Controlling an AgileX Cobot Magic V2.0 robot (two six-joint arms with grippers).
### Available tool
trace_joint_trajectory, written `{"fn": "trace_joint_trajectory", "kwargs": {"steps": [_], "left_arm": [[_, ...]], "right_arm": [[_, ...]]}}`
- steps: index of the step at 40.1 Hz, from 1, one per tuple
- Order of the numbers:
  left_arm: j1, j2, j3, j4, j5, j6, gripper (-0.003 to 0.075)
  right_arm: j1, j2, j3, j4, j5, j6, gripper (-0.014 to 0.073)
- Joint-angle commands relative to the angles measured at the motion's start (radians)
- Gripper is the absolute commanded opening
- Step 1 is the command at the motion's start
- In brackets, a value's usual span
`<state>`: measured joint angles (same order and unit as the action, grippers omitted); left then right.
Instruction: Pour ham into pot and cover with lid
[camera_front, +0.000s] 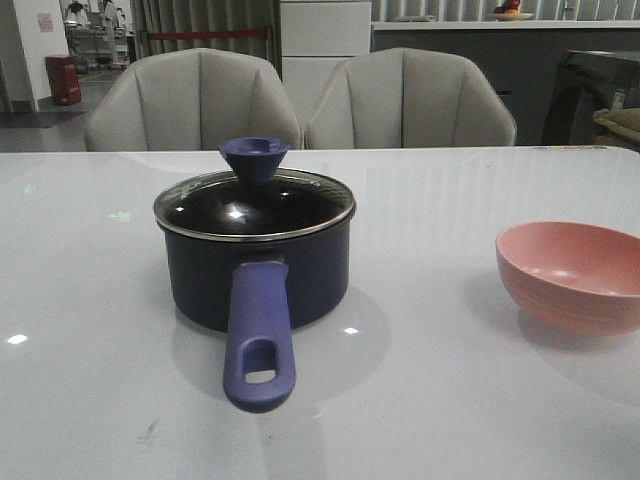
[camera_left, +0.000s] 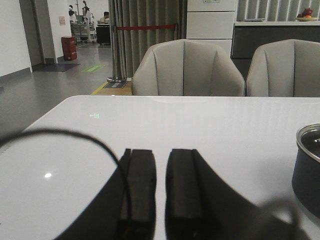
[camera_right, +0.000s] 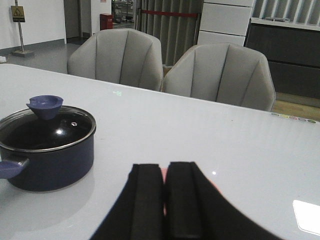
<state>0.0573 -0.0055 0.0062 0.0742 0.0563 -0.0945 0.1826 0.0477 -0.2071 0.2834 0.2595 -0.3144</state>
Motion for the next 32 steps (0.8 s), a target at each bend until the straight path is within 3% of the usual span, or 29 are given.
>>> {"fn": "trace_joint_trajectory", "kwargs": {"steps": [1, 22, 32], "left_arm": [[-0.005, -0.022, 0.032, -0.011, -0.083, -0.009, 0.0144], [-0.005, -0.022, 0.032, -0.011, -0.083, -0.009, 0.0144], [-0.005, -0.022, 0.032, -0.011, -0.083, -0.009, 0.0144]], "right_arm": [[0.005, 0.013, -0.028, 0.008, -0.078, -0.008, 0.0153], [-0.005, 0.012, -0.005, -0.031, -0.1, -0.004, 0.0153], [-0.085, 0.011, 0.17, -0.22, -0.327, 0.235, 0.0153]]}}
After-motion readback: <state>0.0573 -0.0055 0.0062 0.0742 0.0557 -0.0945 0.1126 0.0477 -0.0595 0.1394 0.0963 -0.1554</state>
